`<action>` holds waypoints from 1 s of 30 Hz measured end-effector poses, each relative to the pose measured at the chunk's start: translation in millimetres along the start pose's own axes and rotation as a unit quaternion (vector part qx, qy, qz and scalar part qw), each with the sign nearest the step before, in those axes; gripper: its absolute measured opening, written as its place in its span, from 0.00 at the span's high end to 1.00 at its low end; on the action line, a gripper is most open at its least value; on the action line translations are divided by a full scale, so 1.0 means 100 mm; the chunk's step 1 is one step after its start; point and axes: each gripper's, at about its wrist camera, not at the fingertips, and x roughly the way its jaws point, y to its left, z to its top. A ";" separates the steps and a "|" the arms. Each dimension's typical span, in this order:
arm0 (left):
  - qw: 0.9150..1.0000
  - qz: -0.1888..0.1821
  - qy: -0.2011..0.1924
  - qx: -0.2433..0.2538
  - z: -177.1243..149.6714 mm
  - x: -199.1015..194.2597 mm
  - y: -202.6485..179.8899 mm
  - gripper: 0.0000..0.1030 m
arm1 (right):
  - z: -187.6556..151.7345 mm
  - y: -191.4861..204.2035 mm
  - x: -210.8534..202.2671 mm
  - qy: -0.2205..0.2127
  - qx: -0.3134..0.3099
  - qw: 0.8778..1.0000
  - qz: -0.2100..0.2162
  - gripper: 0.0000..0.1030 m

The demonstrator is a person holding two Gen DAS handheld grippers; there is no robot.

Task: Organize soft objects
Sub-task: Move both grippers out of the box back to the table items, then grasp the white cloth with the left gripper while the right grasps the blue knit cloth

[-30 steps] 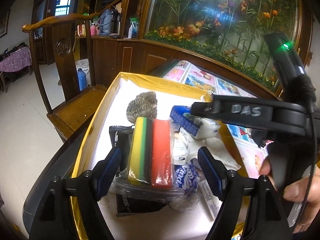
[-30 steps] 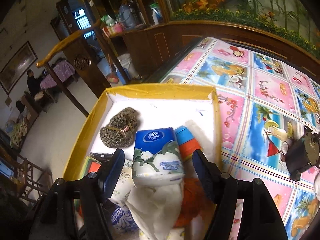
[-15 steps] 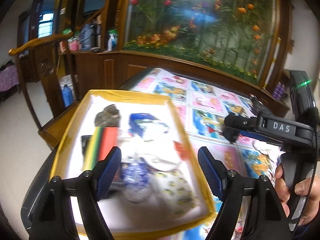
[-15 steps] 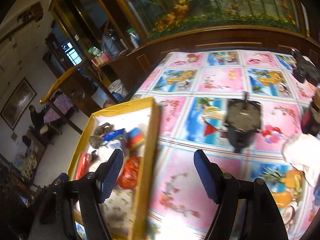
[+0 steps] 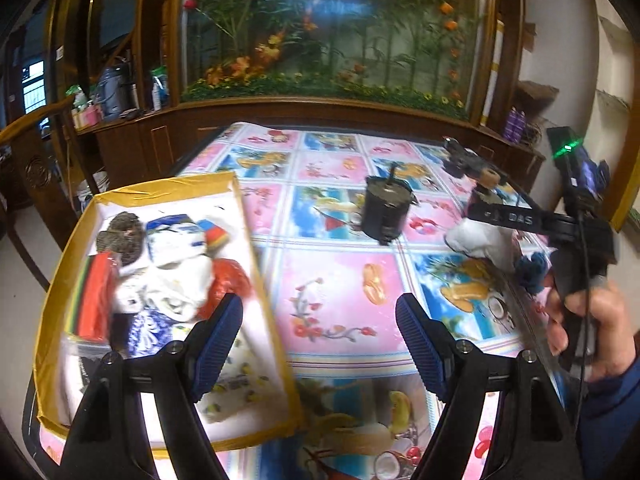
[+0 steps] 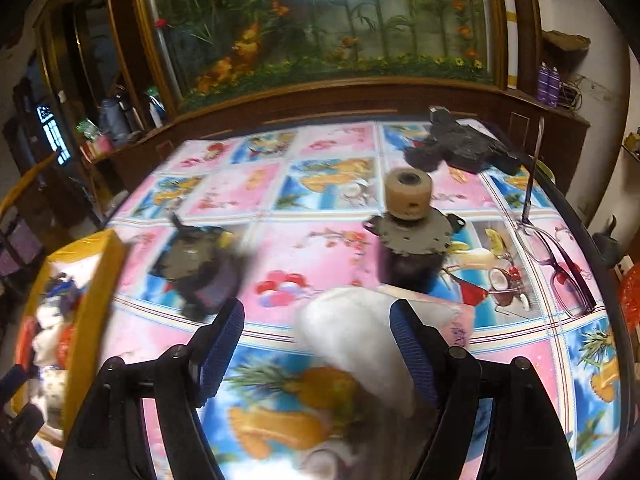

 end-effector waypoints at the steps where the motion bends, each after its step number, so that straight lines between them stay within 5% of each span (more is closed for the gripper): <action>1: 1.000 -0.003 0.003 0.004 -0.01 0.02 -0.04 0.24 | -0.01 -0.02 0.06 0.011 0.001 1.000 0.010 0.23; 5: 1.000 -0.010 0.009 0.015 -0.05 0.05 -0.15 0.24 | -0.10 -0.01 0.11 0.058 -0.006 0.997 0.050 0.23; 7: 1.000 -0.015 0.013 0.016 -0.06 0.06 -0.17 0.24 | -0.17 -0.01 0.06 0.095 0.022 0.983 0.157 0.23; 9: 0.999 -0.021 0.020 0.018 -0.07 0.07 -0.18 0.24 | -0.22 -0.06 -0.03 0.119 0.059 0.955 0.266 0.23; 13: 0.998 -0.042 0.037 0.015 -0.04 0.16 -0.24 0.24 | -0.20 -0.33 -0.44 0.041 0.047 0.980 0.191 0.23; 18: 0.994 -0.082 0.071 0.028 0.12 0.42 -0.53 0.22 | -0.30 -0.93 -0.84 -0.040 0.090 0.988 0.120 0.23; 24: 0.985 -0.110 0.116 0.072 0.34 0.94 -1.12 0.20 | -0.34 -1.43 -0.90 -0.045 0.166 0.980 0.099 0.23; 30: 0.983 -0.077 0.141 0.089 0.41 1.50 -1.45 0.21 | -0.36 -1.52 -0.88 -0.038 0.182 0.980 0.074 0.23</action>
